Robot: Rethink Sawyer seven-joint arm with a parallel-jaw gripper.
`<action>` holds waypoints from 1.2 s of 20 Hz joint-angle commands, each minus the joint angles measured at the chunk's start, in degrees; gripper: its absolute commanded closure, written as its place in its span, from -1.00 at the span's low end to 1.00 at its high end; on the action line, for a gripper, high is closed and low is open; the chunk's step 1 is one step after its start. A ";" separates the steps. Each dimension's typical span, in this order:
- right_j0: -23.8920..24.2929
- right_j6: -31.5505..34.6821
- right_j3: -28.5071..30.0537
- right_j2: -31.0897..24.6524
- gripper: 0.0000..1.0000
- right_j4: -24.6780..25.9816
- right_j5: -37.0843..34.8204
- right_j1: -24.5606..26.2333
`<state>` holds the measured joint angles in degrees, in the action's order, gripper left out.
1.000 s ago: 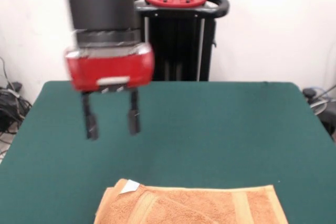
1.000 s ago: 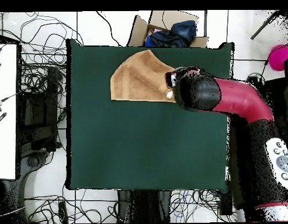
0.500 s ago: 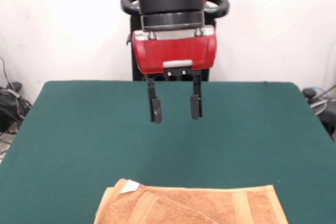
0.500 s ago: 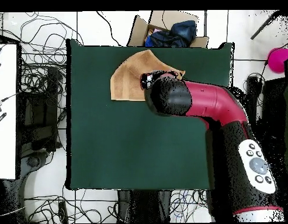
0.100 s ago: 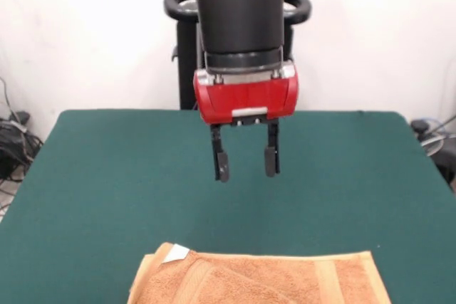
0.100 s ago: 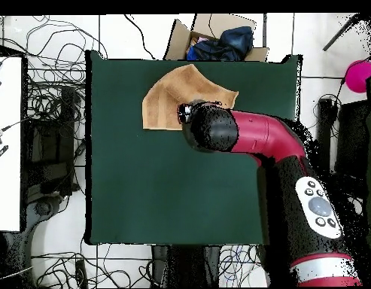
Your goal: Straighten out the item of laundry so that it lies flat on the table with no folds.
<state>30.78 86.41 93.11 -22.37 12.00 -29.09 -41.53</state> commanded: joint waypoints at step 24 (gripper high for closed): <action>9.70 11.23 15.45 -14.05 1.00 -2.57 22.74 8.35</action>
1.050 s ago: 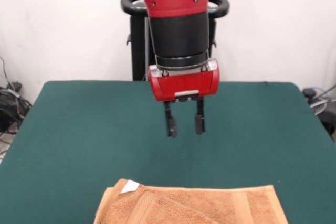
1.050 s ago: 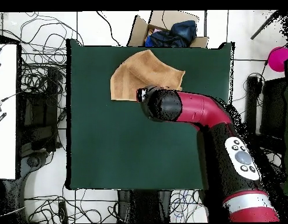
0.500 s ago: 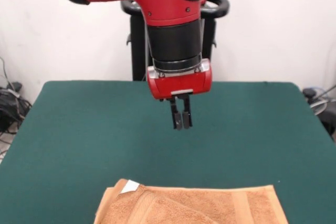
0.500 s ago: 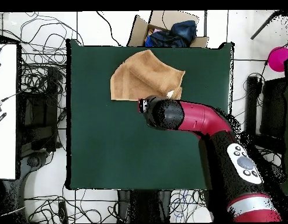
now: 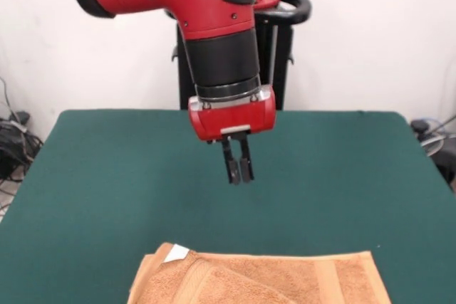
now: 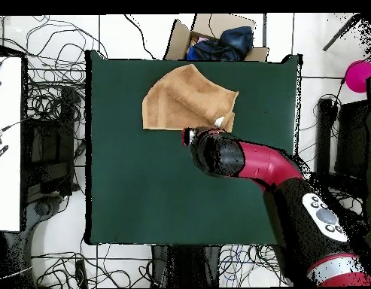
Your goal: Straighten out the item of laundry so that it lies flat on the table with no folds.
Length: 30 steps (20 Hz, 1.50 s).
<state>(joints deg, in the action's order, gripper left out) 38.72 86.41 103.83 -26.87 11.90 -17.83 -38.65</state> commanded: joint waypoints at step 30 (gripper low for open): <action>-0.24 9.48 -0.45 -7.57 1.00 3.02 32.08 20.64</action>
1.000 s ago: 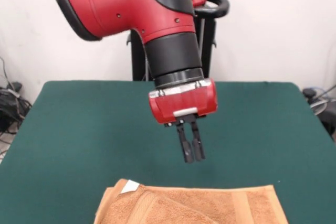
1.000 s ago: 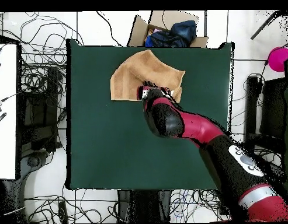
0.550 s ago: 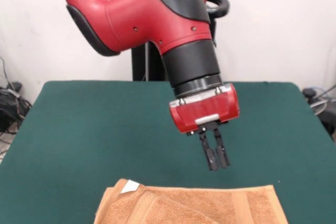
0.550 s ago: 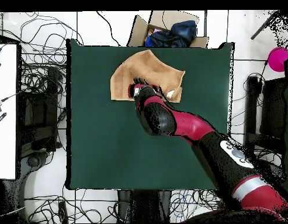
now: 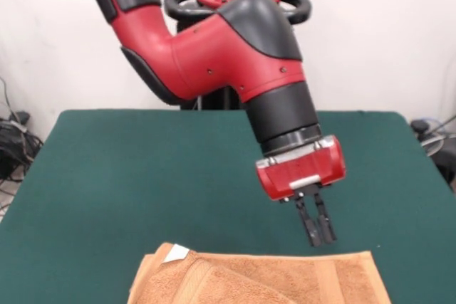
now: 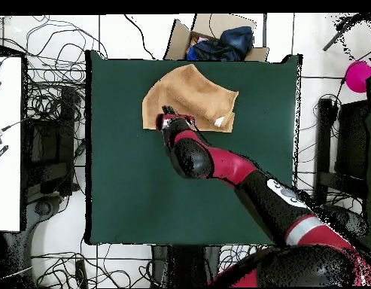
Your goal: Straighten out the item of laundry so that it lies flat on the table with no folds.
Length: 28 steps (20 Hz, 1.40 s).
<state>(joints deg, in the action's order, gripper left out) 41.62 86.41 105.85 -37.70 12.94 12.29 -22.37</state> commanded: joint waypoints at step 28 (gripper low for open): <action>1.10 8.17 -8.91 3.54 1.00 19.96 12.85 15.81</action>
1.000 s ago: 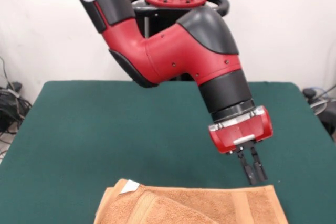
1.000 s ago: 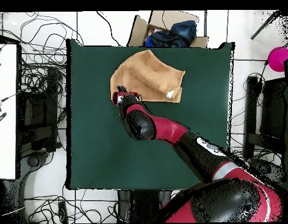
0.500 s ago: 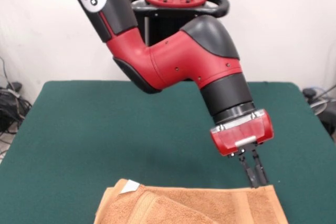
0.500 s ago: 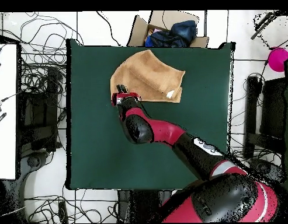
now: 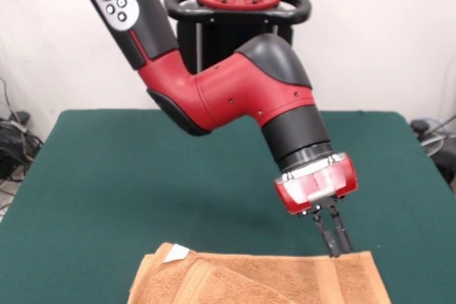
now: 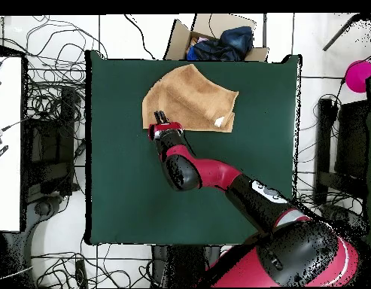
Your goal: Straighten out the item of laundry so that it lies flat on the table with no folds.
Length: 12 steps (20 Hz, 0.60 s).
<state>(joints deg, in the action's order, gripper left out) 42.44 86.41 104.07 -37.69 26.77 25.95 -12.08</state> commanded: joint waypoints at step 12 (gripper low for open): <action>-9.78 6.72 -13.42 13.98 1.00 -3.47 -3.69 5.40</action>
<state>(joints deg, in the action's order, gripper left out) 38.07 86.41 100.10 -31.18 28.52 26.13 -7.17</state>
